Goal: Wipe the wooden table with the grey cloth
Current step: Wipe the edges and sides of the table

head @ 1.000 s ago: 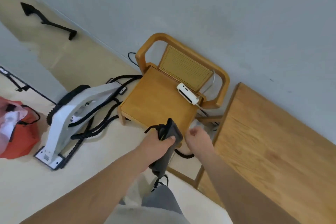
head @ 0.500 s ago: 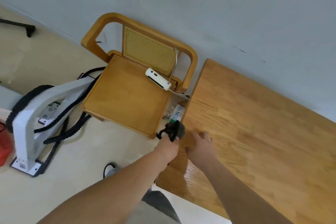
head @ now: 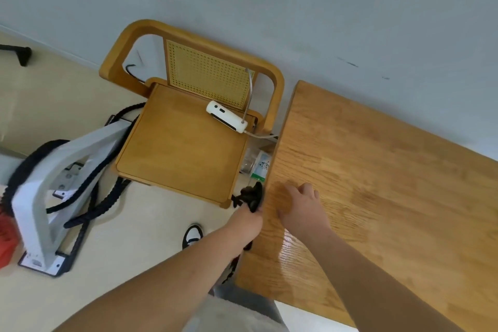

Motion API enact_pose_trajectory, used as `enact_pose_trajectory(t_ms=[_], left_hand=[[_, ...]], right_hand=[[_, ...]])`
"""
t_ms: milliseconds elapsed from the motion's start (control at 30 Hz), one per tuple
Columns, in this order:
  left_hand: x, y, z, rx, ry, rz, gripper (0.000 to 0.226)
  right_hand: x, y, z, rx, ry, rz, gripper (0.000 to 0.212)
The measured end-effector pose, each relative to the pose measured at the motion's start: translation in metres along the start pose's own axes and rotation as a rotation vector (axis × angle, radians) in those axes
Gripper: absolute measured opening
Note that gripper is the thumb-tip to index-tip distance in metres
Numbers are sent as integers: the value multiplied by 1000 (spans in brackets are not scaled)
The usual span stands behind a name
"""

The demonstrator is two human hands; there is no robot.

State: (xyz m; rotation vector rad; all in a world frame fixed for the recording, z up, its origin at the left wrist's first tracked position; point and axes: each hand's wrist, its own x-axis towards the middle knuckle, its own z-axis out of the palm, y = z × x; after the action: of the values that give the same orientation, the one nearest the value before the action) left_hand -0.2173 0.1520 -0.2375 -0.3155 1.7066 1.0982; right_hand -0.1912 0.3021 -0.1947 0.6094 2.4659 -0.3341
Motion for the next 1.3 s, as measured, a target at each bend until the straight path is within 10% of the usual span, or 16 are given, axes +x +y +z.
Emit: enact_pose_trajectory(t_ms=[267, 533, 767, 1067, 1300], left_hand=[[-33, -48, 8, 611, 4, -149, 67], [-14, 27, 26, -82, 232, -4, 28], [-21, -11, 38, 473, 317, -85, 42], [53, 127, 4, 200, 117, 80, 30], [111, 176, 24, 213, 270, 353, 47]], right_hand=[[15, 15, -11, -50, 45, -125, 58], [21, 48, -21, -36, 55, -274, 62], [66, 66, -69, -5, -21, -253, 79], [158, 50, -121, -126, 131, -106, 86], [199, 49, -141, -142, 61, 84, 148]])
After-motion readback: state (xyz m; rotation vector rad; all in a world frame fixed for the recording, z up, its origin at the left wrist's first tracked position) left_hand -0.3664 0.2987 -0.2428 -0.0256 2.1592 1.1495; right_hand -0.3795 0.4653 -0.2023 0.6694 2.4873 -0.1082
